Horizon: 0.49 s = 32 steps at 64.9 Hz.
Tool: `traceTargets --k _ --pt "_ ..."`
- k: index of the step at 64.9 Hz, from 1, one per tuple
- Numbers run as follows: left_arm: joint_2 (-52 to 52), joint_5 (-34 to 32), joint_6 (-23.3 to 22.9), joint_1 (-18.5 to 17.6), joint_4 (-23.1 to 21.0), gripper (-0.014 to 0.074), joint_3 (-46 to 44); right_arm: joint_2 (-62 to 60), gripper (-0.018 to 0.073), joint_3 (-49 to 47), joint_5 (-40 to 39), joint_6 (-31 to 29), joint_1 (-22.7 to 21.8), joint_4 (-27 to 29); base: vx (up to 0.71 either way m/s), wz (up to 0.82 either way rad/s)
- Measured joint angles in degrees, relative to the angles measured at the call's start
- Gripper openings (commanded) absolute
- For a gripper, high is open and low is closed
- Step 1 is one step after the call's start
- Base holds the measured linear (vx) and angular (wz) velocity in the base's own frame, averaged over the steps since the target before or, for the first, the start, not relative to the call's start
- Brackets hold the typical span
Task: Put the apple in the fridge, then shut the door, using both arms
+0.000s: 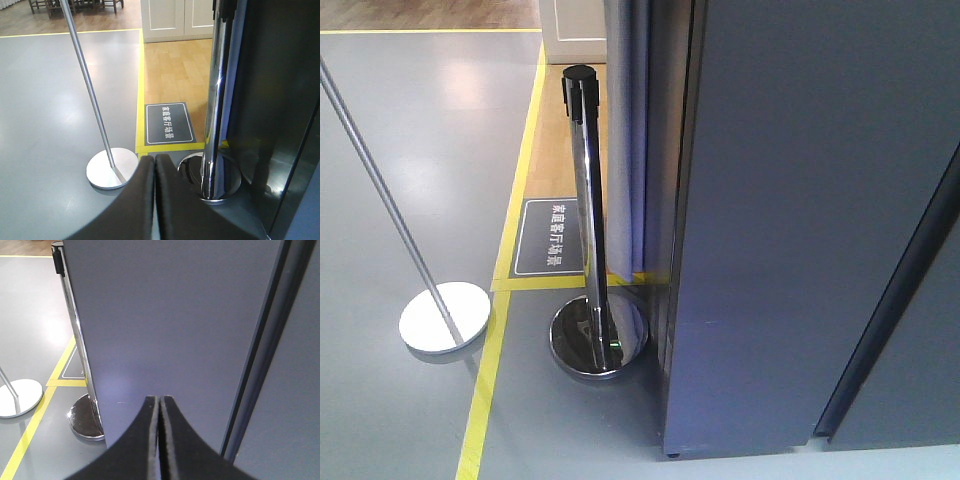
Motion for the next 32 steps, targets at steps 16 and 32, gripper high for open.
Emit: traceTargets --k 16,32 --pt "0.0 0.0 0.0 0.0 0.0 -0.0005 0.0 0.0 -0.0008 0.0 0.0 0.0 0.0 0.0 0.00 0.00" --pt "0.0 0.0 0.0 0.0 0.0 -0.0005 0.0 0.0 -0.0008 0.0 0.0 0.0 0.0 0.0 0.00 0.00"
